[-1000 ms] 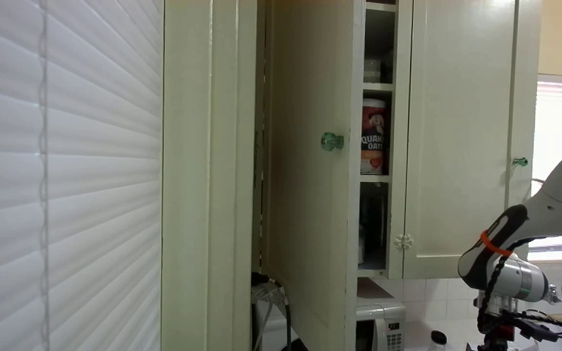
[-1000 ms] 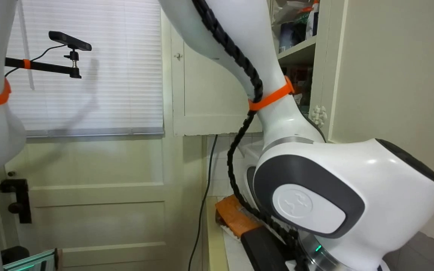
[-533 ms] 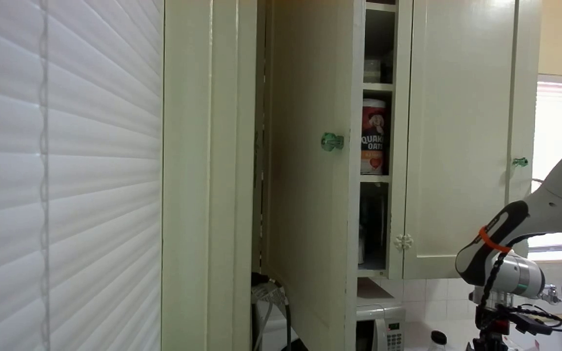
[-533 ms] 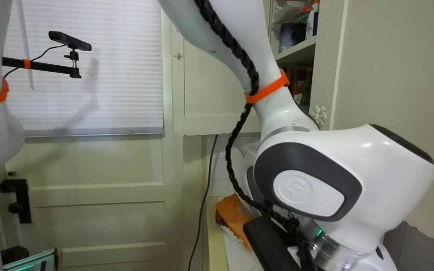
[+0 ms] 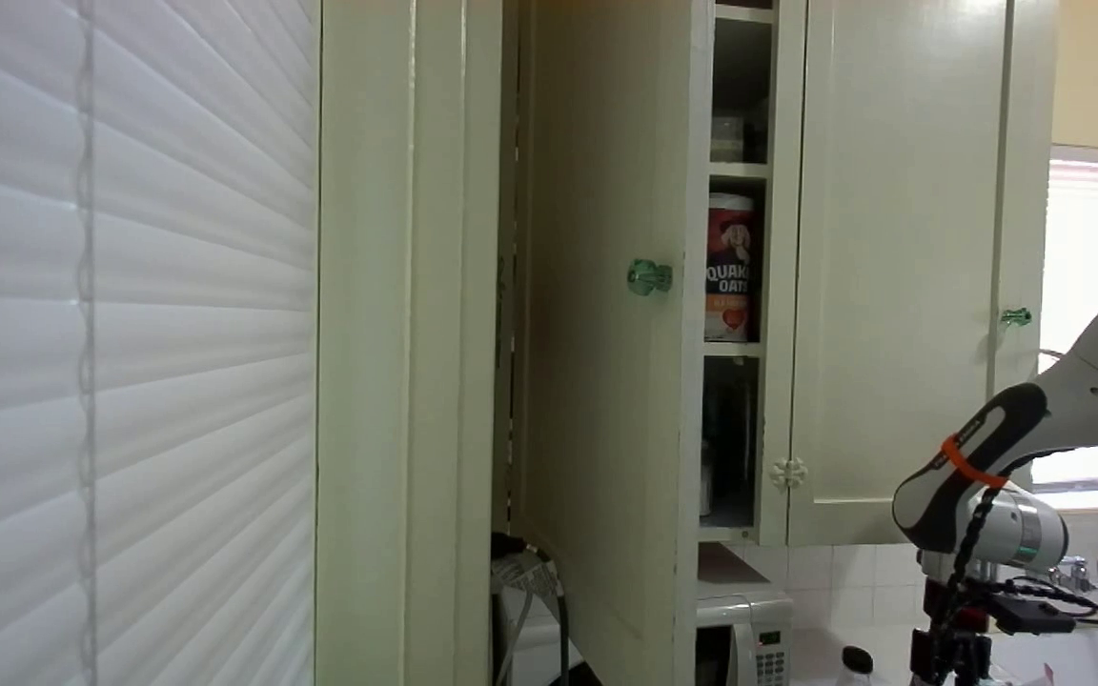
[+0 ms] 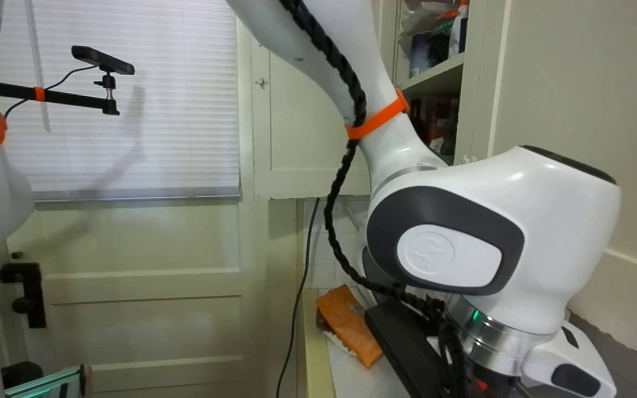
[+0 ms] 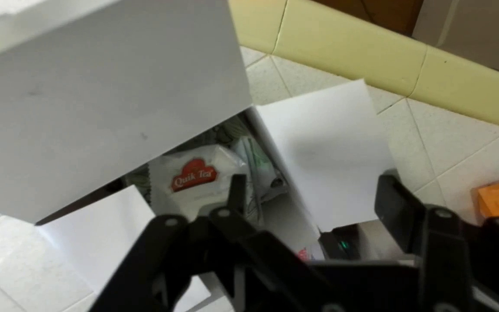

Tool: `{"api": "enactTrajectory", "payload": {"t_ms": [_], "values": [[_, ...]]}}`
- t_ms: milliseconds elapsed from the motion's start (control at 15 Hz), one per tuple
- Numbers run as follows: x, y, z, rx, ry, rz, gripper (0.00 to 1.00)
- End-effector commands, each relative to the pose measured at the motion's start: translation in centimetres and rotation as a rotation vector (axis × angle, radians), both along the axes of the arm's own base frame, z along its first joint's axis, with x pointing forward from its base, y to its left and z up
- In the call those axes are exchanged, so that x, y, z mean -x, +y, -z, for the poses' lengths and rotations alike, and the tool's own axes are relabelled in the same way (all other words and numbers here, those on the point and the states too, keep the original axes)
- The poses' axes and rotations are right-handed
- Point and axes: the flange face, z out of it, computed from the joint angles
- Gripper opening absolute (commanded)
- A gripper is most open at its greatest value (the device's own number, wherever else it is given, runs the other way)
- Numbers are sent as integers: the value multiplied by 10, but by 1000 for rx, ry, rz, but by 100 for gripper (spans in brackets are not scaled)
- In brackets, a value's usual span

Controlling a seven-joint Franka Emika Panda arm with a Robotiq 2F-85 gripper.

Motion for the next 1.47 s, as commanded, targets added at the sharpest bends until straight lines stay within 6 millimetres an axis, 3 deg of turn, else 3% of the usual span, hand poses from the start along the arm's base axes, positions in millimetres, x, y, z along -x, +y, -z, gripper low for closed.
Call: {"api": "enactTrajectory", "payload": {"t_ms": [0,533,933,1000,1400], "values": [[8,4,-15,76,-14,71,100],[10,5,-38,203,-53,329,100],[10,1,-39,290,-15,538,100],[4,-3,-38,265,-16,477,100],[4,-3,-38,278,-8,528,100]]}}
